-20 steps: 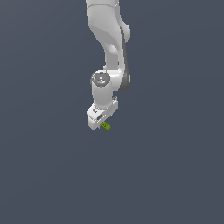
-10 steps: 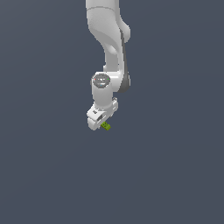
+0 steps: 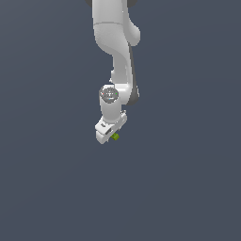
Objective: Pick up the object and move it to a goal position.
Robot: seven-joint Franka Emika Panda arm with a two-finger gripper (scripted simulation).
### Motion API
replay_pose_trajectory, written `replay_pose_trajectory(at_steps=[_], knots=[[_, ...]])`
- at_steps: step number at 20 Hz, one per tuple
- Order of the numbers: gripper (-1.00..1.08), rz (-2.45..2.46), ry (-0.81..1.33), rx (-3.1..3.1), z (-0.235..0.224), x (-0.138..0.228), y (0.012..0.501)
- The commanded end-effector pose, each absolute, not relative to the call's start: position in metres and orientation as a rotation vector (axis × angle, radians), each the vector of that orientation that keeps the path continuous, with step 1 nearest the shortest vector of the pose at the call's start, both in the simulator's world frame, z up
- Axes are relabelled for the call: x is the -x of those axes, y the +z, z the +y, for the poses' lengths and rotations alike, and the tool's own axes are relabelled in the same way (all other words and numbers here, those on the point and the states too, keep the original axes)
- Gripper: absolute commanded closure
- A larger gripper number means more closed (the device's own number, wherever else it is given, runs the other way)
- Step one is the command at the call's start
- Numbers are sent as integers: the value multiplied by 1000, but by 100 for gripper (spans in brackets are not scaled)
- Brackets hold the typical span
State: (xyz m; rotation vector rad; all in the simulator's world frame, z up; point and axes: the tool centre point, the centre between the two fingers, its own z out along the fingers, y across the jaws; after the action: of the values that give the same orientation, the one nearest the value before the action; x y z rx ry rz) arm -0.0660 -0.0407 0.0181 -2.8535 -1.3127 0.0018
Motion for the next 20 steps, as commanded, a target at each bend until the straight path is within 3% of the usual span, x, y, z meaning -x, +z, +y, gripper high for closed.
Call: replay_pose_trajectory(at_steps=[1,3,4,20], knots=[[-92,-1313,0,2854,-41,65,13],[-92,-1313,0,2854,-41,65,12],[108,-1313,0,2854,-41,65,12],[108,-1307,-57,2885,-43,50,22]])
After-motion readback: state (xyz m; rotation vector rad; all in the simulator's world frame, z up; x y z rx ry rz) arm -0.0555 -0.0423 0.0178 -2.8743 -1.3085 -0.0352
